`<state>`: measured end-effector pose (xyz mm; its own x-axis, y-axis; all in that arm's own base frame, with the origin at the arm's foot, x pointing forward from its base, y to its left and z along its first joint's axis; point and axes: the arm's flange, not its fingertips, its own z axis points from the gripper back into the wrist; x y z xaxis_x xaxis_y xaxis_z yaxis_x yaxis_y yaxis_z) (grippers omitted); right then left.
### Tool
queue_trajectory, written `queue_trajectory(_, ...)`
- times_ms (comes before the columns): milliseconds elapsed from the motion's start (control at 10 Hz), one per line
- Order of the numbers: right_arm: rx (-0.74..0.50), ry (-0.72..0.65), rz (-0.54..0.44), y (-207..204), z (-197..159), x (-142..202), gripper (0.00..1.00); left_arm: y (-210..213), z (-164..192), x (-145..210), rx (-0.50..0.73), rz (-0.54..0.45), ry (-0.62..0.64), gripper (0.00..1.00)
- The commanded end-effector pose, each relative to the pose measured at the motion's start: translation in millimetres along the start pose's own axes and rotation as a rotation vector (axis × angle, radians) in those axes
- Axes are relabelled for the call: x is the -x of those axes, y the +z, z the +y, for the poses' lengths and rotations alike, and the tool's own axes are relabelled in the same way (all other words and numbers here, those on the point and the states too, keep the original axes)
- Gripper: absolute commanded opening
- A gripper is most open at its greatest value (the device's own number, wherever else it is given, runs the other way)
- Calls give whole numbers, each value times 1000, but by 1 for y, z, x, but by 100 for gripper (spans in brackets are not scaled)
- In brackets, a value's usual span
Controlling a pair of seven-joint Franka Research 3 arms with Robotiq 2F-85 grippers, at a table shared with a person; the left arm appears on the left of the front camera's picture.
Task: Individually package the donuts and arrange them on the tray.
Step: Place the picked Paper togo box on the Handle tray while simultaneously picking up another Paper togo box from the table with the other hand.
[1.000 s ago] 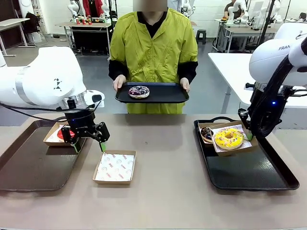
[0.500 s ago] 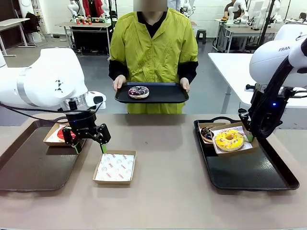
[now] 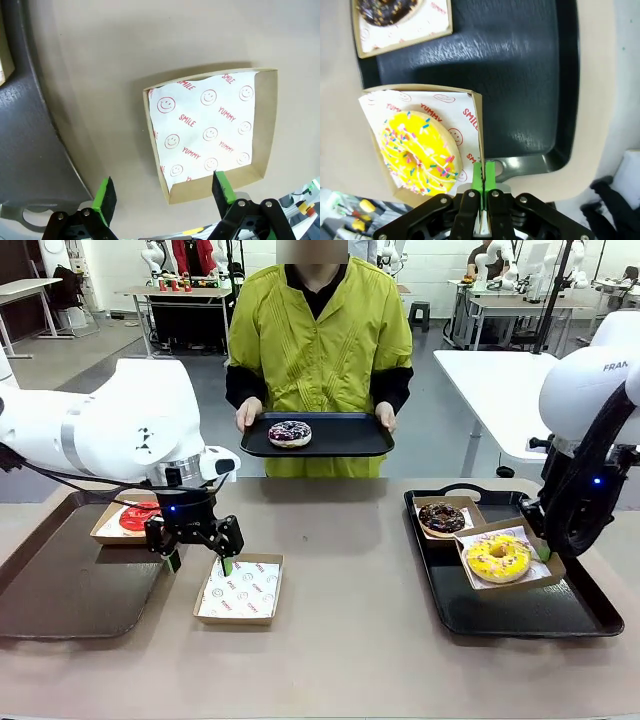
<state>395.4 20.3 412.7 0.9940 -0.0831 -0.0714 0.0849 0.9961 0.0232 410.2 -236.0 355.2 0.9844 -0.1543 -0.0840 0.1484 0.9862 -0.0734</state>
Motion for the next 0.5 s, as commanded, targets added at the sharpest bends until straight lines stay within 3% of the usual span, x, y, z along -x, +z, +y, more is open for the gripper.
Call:
queue_trajectory(0,22,43,-2,-20,-9,-9,2,-8,-7,-8,-24,-10,19,100)
queue_trajectory(400,3,42,12,-49,-14,-20,2,-20,-5,-8,-17,0,25,100)
